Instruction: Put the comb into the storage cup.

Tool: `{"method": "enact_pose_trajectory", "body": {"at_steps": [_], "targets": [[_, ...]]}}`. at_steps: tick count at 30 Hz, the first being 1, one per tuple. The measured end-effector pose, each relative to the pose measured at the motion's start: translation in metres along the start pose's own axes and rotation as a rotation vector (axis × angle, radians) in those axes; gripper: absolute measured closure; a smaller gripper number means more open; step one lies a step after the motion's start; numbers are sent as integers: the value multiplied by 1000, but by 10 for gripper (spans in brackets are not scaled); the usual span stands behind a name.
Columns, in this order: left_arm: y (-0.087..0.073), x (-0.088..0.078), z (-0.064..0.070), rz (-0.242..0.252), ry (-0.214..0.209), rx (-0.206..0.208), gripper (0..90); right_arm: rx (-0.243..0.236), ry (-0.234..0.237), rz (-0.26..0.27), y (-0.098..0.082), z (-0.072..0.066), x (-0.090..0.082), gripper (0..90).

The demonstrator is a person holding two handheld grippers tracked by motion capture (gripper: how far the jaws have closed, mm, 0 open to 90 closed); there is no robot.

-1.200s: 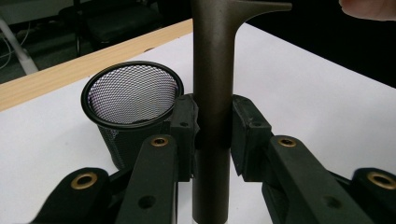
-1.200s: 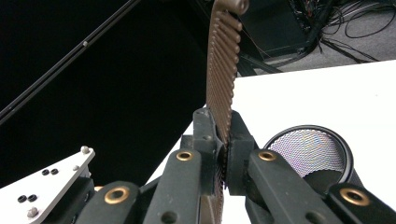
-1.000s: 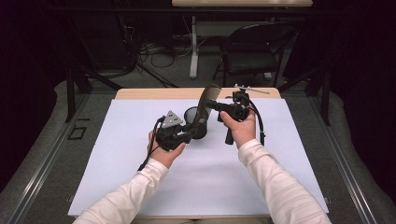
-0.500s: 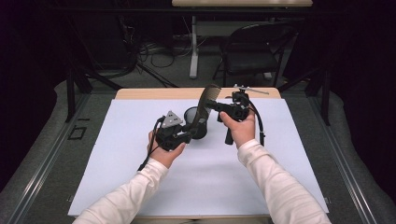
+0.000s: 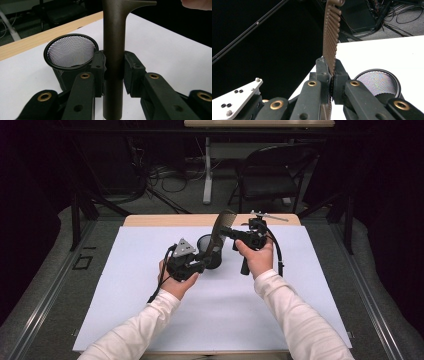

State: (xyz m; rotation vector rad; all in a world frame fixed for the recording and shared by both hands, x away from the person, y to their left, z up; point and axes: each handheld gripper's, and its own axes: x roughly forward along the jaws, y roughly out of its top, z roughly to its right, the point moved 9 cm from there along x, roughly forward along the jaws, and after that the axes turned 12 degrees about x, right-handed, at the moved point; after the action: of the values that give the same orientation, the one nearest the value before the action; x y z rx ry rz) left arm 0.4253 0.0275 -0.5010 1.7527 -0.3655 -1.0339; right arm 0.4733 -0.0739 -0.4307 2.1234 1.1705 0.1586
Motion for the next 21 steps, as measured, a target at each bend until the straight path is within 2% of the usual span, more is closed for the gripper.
{"method": "enact_pose_trajectory", "body": {"at_steps": [12, 16, 21], "targets": [[0, 1, -1, 0, 6, -2, 721, -4, -3, 4, 0, 0, 0, 874], [1, 0, -2, 8, 5, -9, 691, -24, -10, 8, 0, 0, 0, 874], [1, -1, -1, 11, -1, -10, 651, -24, -9, 14, 1, 0, -1, 874]]}}
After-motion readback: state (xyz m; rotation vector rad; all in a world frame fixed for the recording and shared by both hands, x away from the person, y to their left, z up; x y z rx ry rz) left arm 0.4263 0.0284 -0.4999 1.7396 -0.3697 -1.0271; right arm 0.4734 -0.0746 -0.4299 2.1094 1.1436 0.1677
